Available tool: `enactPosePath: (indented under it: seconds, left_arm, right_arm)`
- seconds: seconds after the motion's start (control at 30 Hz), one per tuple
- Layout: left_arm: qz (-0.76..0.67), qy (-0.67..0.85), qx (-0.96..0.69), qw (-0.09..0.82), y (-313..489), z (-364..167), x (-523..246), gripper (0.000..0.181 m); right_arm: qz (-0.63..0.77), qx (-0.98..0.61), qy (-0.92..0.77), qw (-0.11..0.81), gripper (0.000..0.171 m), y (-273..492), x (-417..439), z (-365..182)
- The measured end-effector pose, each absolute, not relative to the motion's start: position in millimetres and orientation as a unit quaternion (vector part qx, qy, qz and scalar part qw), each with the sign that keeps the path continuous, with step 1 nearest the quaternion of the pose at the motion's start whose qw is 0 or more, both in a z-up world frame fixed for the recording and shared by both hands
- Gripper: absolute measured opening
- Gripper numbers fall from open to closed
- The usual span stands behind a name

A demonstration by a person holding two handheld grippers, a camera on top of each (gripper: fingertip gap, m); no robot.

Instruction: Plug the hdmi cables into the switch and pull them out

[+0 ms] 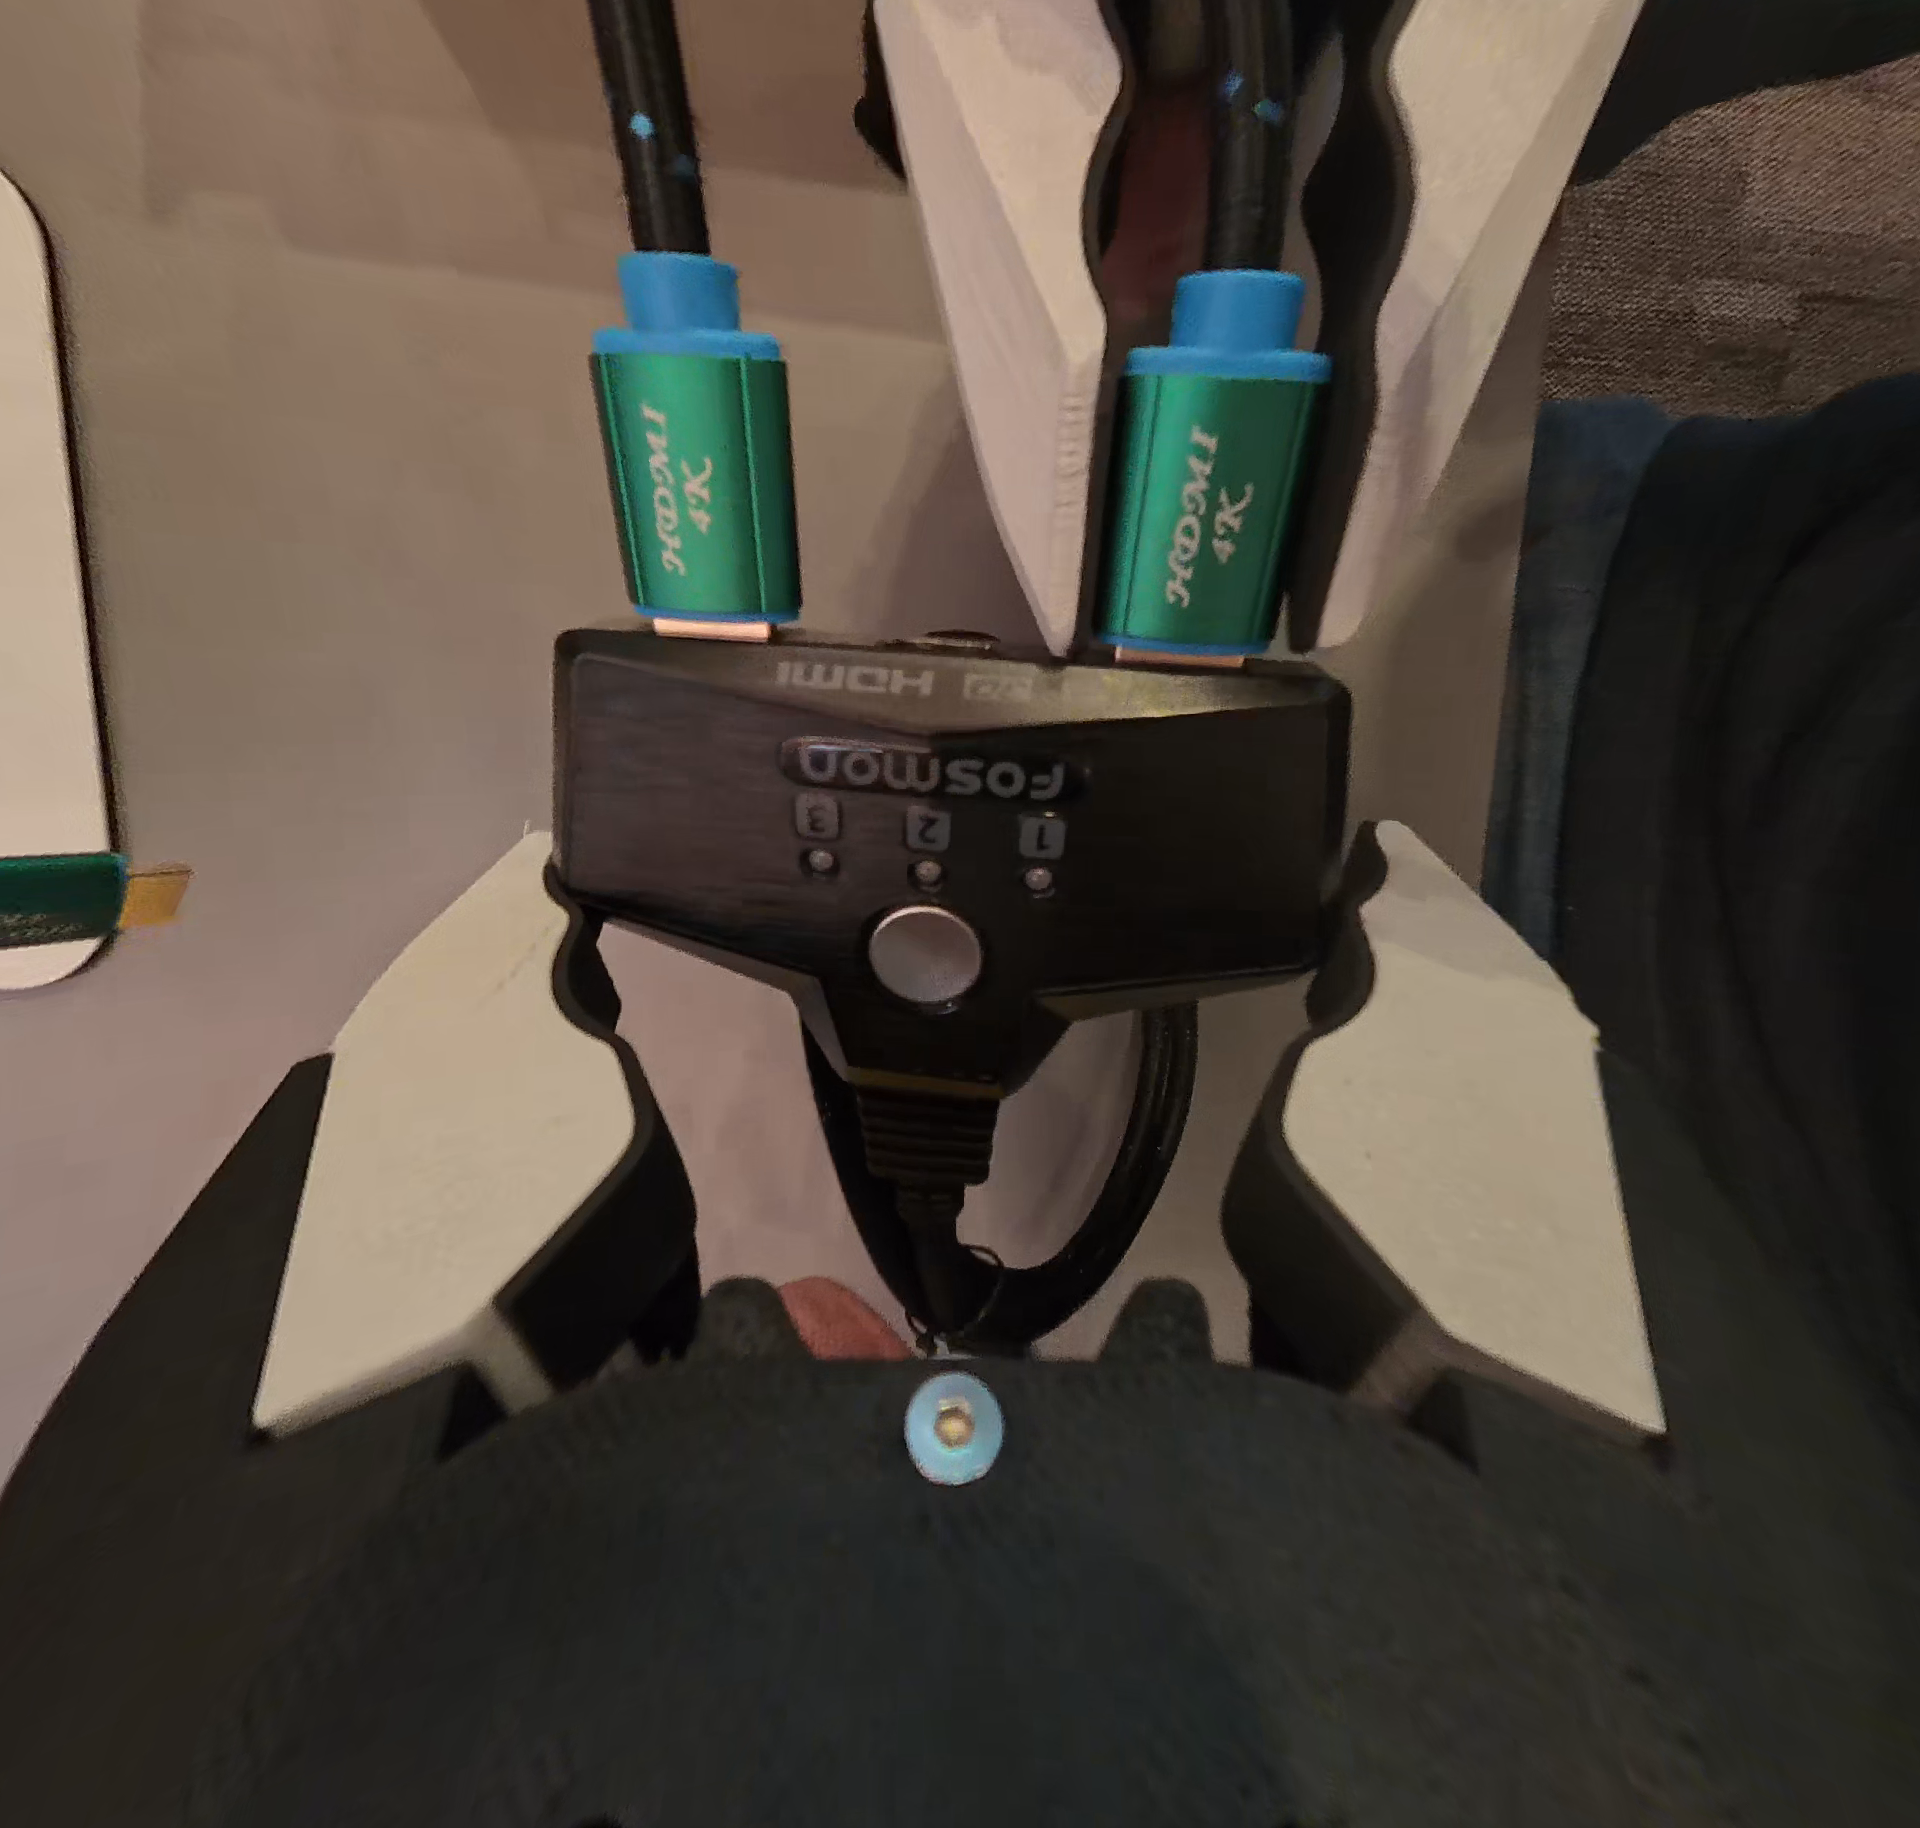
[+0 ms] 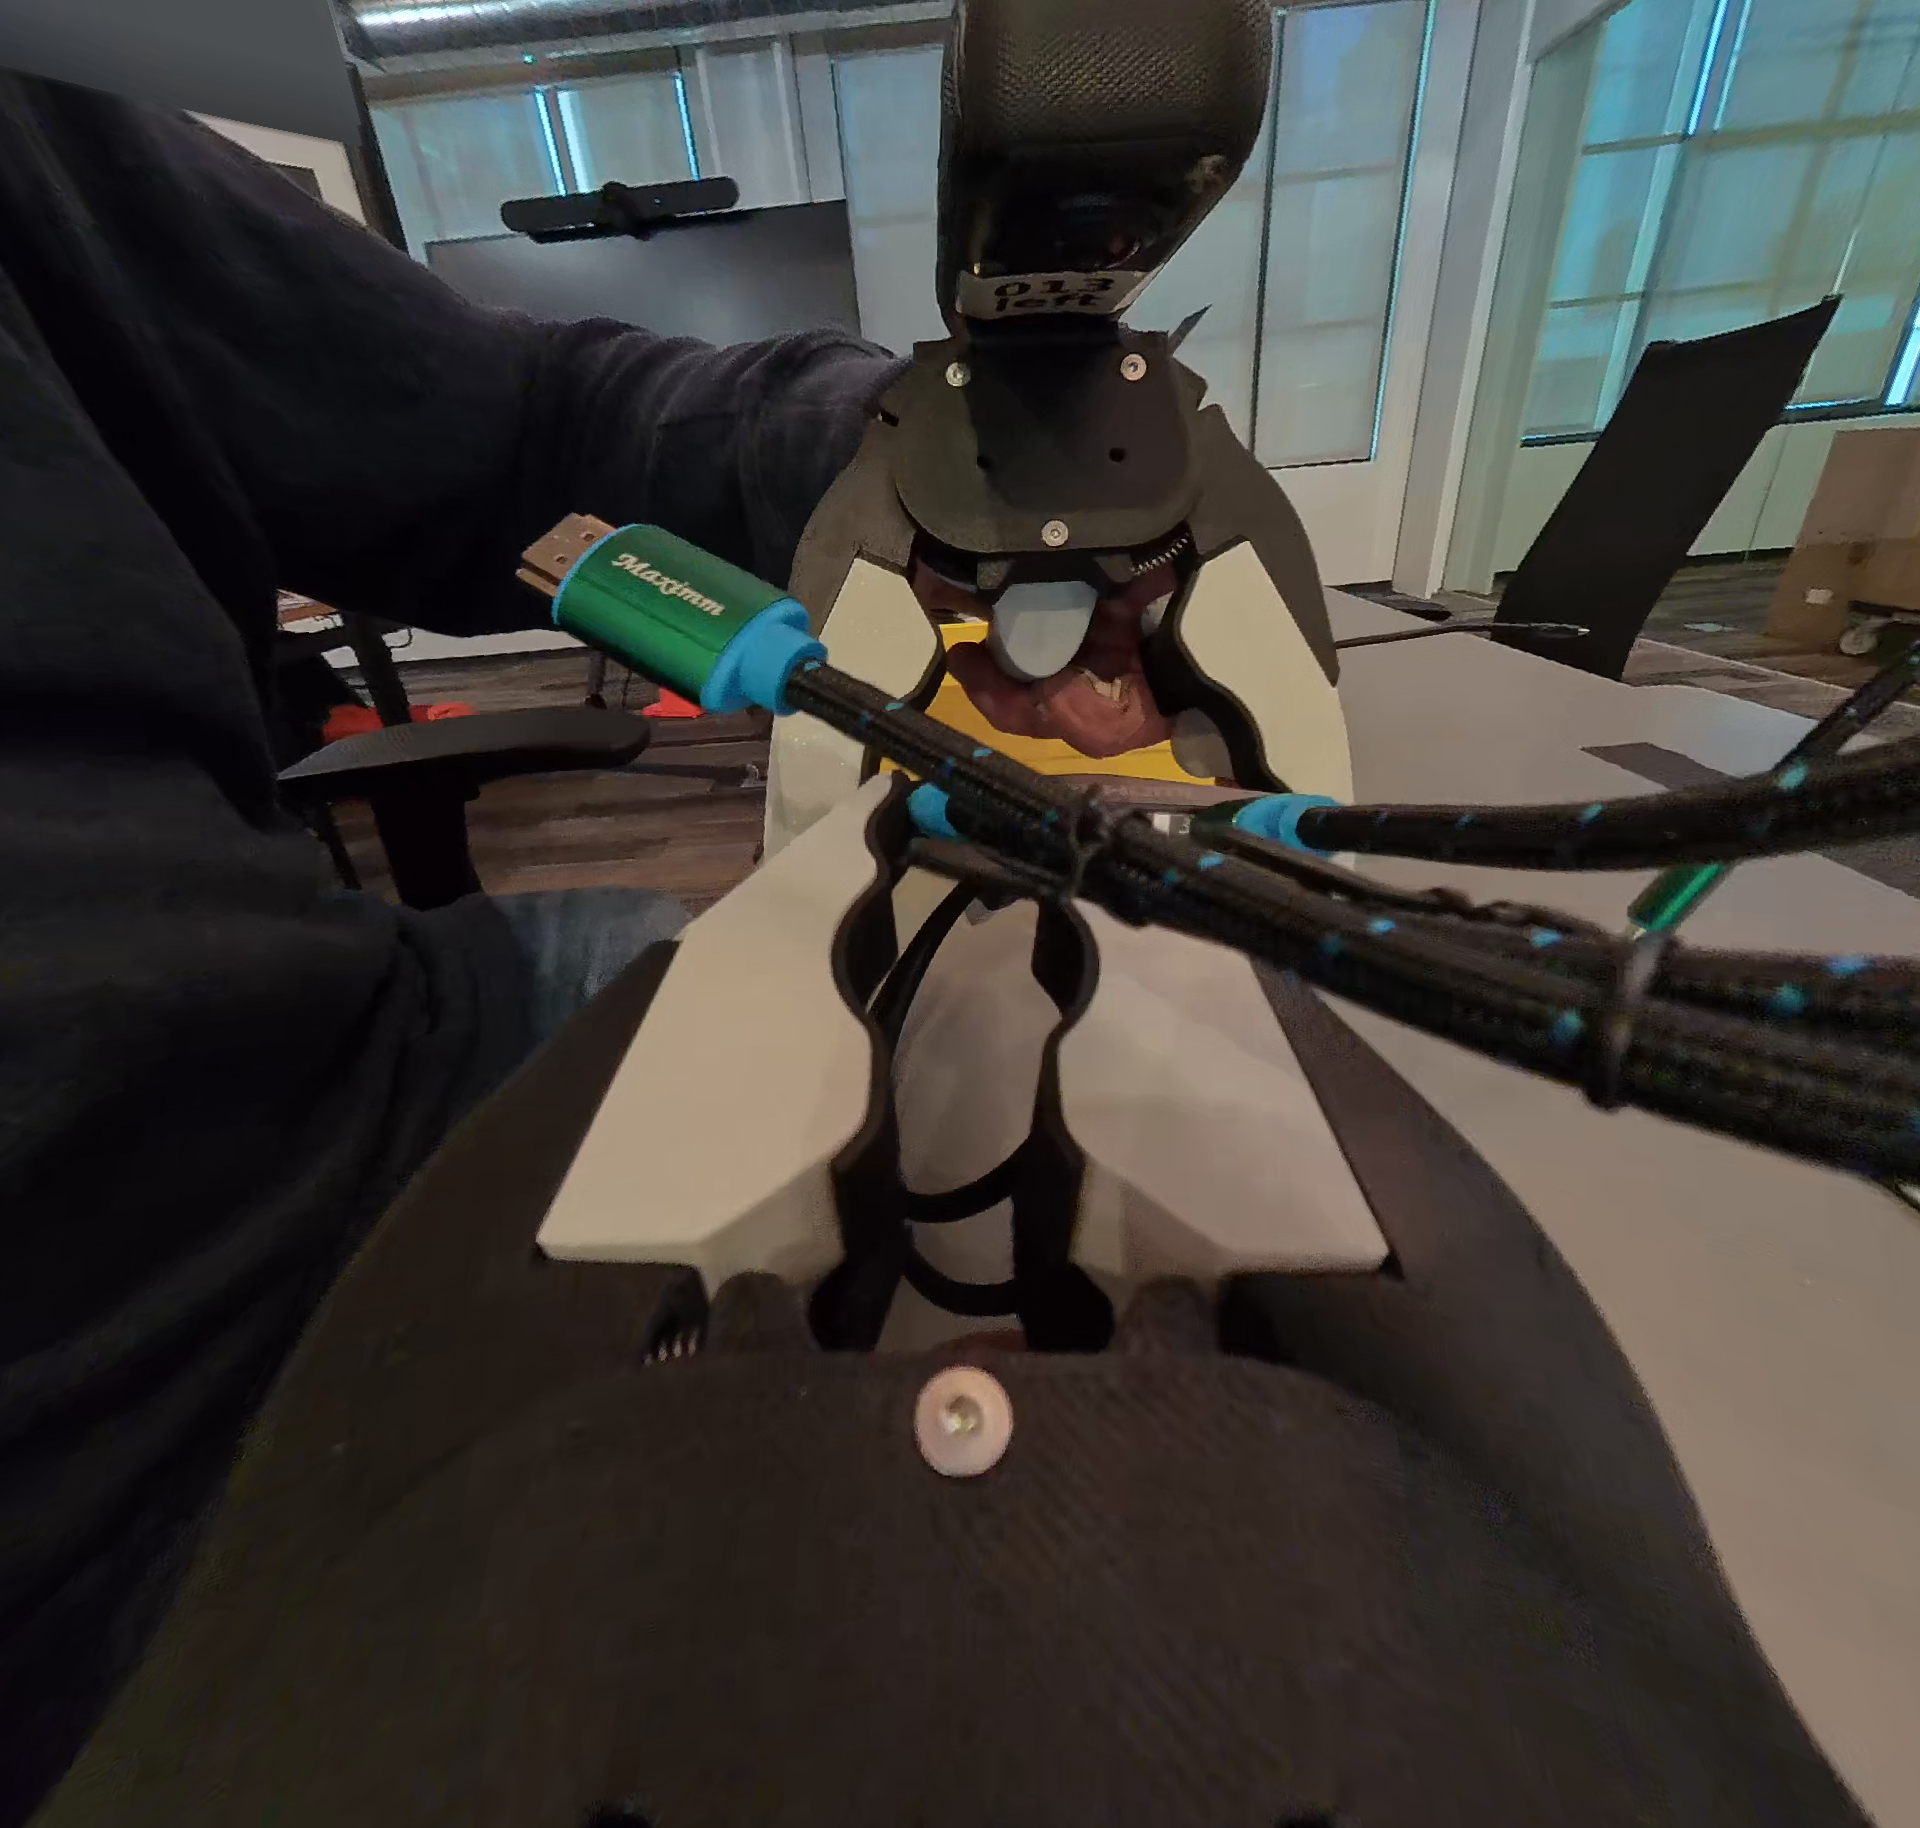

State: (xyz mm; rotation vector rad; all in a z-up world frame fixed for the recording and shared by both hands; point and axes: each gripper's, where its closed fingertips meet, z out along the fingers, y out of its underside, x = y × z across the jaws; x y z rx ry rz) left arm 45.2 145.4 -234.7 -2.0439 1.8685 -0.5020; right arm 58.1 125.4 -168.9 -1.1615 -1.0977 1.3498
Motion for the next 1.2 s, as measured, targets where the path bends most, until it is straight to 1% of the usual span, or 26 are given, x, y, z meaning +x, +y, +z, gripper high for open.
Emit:
enactPosePath:
  seconds: [0.2, 0.57, 0.83, 1.07, 1.2]
  left_arm:
    - [-0.178, 0.649, -0.720, 0.169, 145.9, -233.4, 44.5, 0.130]
    - [-0.193, 0.643, -0.718, 0.187, 147.9, -231.0, 43.4, 0.129]
    - [-0.202, 0.640, -0.714, 0.198, 144.5, -228.0, 43.9, 0.129]
    - [-0.208, 0.631, -0.710, 0.232, 151.3, -217.9, 47.6, 0.129]
    - [-0.212, 0.628, -0.712, 0.231, 152.0, -218.5, 47.5, 0.128]
  right_arm:
    - [0.556, -0.483, -0.455, 0.501, 0.019, 125.8, 57.1, -167.9]
    - [0.490, -0.492, -0.495, 0.522, 0.020, 127.5, 55.7, -168.7]
    - [0.509, -0.484, -0.486, 0.520, 0.019, 123.2, 55.1, -162.7]
    - [0.604, -0.471, -0.408, 0.497, 0.018, 128.5, 58.6, -151.2]
    - [0.615, -0.472, -0.394, 0.493, 0.018, 130.0, 59.4, -152.0]
